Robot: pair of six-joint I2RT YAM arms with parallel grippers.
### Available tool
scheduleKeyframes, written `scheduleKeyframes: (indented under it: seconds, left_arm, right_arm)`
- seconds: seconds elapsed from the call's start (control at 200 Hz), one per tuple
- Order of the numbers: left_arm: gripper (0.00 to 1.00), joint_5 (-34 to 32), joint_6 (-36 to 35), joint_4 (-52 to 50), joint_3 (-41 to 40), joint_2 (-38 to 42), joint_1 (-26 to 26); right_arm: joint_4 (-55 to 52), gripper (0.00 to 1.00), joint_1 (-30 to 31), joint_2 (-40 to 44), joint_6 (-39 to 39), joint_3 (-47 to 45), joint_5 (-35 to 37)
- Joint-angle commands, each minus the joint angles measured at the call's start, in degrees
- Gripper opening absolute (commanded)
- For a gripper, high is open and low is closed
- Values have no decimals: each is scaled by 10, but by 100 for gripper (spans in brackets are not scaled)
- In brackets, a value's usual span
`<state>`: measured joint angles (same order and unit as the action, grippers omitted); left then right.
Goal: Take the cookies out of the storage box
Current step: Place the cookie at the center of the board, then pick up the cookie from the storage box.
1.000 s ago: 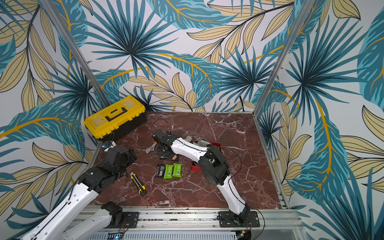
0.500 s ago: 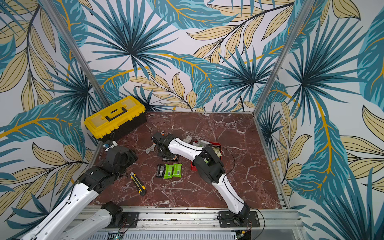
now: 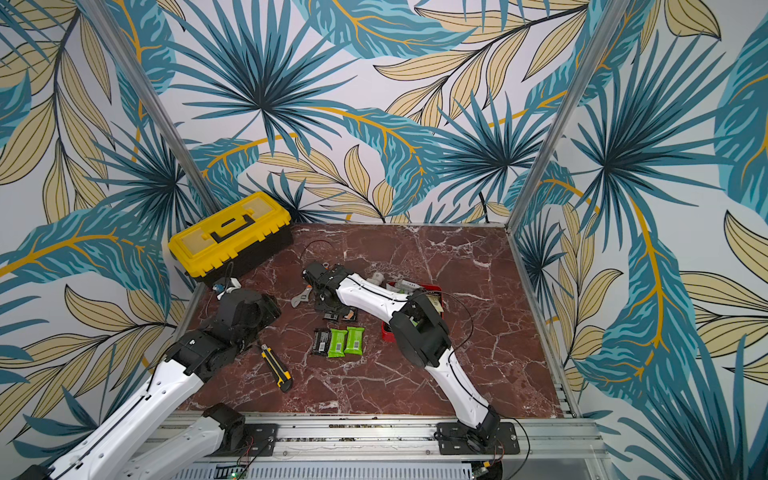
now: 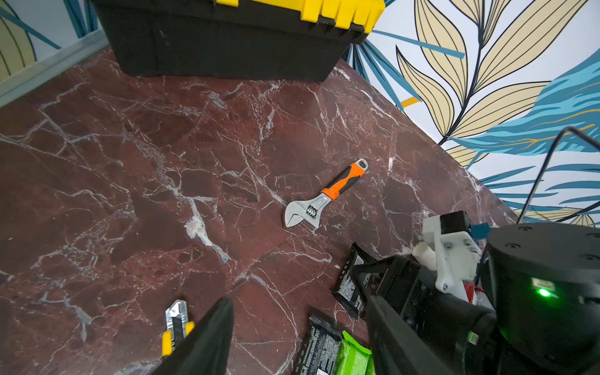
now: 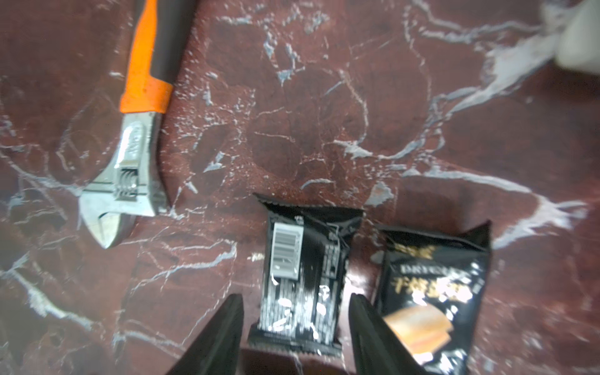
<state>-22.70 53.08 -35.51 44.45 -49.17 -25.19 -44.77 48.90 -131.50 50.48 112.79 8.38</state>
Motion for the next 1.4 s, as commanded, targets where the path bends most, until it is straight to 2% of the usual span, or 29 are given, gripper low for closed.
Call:
scheduleKeyframes:
  seconds: [0.0,0.22,0.331,0.421,0.626,0.756,0.871,0.992,1.092,1.212,1.397]
  left_arm:
    - [72,15,-36,61,-18,-4,5]
    - [73,16,-78,120,-27,-9,5]
    - [73,40,-85,155,-29,-26,6]
    - [73,52,-60,187,-37,-39,5]
    - [72,73,19,273,-69,-71,5]
    - [71,99,26,290,-63,-97,6]
    - [69,145,30,281,-36,-136,5]
    - [67,188,35,289,-8,-192,-9]
    - [68,190,36,306,14,-237,-43]
    - [68,188,43,331,38,-281,-79]
    - [68,190,30,321,67,-308,-87]
  right_arm:
    - [-12,57,-3,85,-42,-31,18]
    - [-14,56,-25,226,-103,-164,44]
    - [-29,56,-71,291,-146,-226,62]
    - [-59,56,-112,327,-176,-262,64]
    - [-143,59,-195,335,-260,-270,68]
    - [-173,63,-223,312,-293,-256,82]
    - [-173,63,-241,292,-302,-245,59]
    - [-165,62,-245,263,-264,-226,10]
    - [-128,62,-245,262,-198,-233,-34]
    - [-42,63,-245,284,-91,-280,-88]
    - [76,66,-244,318,47,-360,-116]
